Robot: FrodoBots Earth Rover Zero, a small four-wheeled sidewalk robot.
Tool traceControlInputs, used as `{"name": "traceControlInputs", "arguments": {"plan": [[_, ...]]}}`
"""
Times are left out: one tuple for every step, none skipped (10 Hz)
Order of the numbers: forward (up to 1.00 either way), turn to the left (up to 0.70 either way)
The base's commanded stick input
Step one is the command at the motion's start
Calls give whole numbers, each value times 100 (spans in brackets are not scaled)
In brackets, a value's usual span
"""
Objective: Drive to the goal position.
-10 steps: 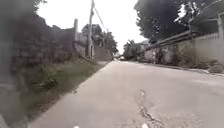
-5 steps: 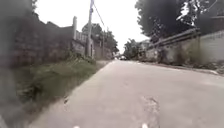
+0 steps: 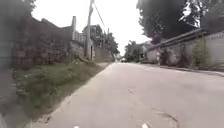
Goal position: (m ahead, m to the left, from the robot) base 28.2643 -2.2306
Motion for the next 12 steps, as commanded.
{"name": "traceControlInputs", "arguments": {"plan": [[100, -7], [100, -7], [100, -7], [100, -7], [100, -7], [100, -7], [100, -7], [100, -7], [100, -7], [100, -7], [100, -7], [100, -7]]}}
